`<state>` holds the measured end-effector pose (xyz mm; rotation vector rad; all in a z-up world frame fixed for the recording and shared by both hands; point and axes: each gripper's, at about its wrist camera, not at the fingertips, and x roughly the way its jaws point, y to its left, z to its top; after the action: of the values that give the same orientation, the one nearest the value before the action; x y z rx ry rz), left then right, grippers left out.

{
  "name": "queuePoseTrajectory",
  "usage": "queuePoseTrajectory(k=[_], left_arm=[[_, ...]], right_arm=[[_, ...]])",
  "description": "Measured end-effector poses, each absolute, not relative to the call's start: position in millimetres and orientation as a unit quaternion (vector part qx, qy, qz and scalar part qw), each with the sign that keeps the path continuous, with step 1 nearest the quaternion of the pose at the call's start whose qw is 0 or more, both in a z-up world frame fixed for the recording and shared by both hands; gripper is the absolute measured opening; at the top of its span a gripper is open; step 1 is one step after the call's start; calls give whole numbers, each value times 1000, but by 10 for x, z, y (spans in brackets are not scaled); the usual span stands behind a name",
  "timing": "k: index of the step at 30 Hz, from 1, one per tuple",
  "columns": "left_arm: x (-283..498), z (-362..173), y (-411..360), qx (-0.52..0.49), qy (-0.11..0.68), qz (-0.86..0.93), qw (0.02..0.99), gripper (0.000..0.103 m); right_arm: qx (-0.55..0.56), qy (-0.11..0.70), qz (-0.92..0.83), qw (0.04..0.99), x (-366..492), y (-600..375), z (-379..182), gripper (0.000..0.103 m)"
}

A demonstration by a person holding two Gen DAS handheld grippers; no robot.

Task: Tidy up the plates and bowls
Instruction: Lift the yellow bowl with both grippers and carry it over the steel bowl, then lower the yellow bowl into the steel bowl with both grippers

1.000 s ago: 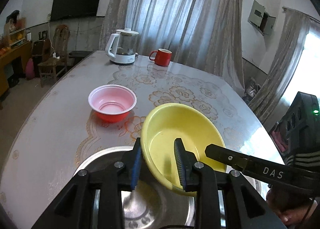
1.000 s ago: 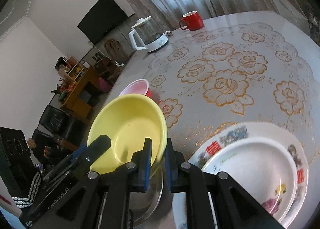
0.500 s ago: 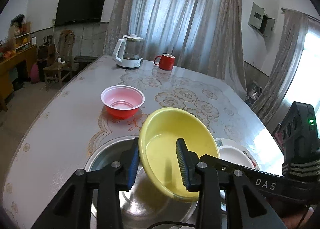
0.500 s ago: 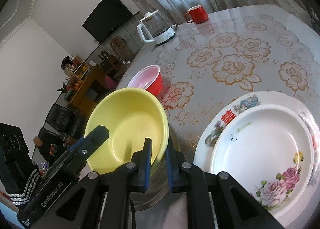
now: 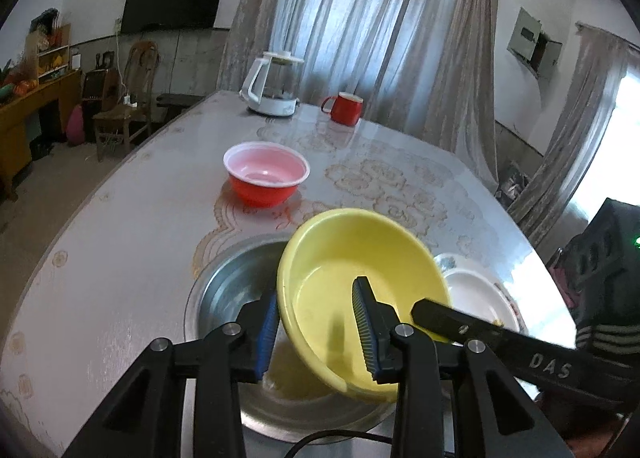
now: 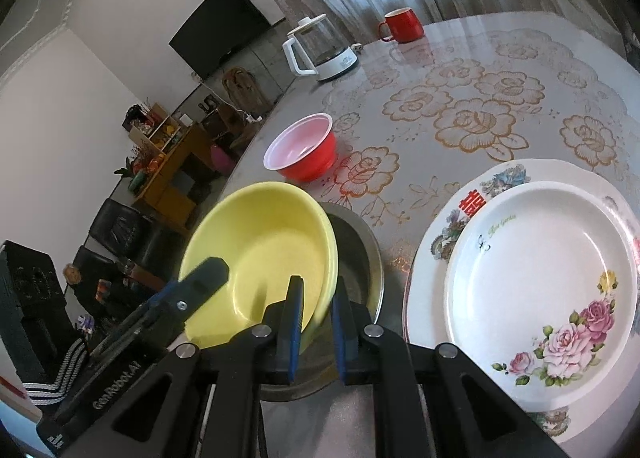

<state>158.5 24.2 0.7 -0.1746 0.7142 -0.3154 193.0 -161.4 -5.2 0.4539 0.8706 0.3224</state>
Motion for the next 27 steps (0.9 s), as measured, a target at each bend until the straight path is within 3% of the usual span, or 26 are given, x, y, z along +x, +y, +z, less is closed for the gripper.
queuePoseTrajectory(k=[19, 24, 27], left_arm=[[1731, -306, 367, -80, 392, -130, 907, 36], [1784, -401, 323, -77, 406, -135, 901, 42], [1808, -442, 312, -76, 411, -134, 899, 42]], right_arm=[[182, 455, 147, 859, 2044, -1383, -310, 14], [164, 463, 131, 861, 2086, -1355, -319, 14], [150, 467, 124, 863, 2105, -1317, -297, 18]])
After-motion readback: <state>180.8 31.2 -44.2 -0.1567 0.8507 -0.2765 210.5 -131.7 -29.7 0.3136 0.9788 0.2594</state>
